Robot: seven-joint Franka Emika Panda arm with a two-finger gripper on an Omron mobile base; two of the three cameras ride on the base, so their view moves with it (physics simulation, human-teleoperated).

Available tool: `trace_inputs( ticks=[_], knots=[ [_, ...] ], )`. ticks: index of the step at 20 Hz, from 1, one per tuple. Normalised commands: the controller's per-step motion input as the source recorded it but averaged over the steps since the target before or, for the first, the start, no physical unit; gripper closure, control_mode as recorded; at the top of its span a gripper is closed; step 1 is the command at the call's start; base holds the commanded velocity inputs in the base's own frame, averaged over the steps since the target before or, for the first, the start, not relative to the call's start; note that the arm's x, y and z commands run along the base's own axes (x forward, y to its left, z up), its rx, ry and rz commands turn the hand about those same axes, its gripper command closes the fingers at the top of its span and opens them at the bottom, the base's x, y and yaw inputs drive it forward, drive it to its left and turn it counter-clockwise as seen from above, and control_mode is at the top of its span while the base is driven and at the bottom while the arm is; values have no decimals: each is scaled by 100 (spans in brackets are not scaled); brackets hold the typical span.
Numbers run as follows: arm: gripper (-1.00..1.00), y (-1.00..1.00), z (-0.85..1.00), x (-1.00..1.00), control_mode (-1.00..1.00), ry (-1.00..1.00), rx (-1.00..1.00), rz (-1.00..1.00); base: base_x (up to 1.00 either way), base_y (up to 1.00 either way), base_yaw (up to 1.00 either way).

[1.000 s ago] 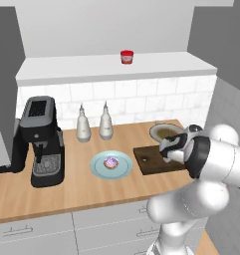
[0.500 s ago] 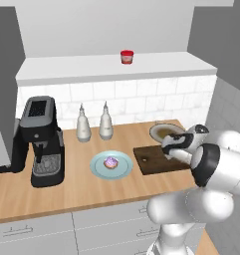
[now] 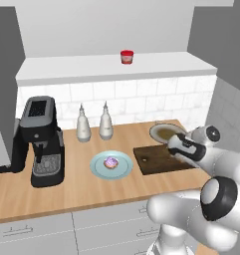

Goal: From the different types of pastries on the counter, select a croissant and place it on the cutting board. Then retrieve a jar of jam from the cabinet and place it alongside the croissant on the cutting board.

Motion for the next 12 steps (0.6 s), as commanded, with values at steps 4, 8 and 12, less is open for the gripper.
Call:
trace_inputs(
  ticks=[4, 8, 12],
  knots=[
    [-100, 9, 100, 0, -100, 0, 0, -7, 0, 0, 0],
    [-100, 25, 99, -5, -100, 0, 1, -10, 0, 0, 0],
    [-100, 50, 89, -33, -100, -1, 0, -14, 0, 0, 0]
  ],
)
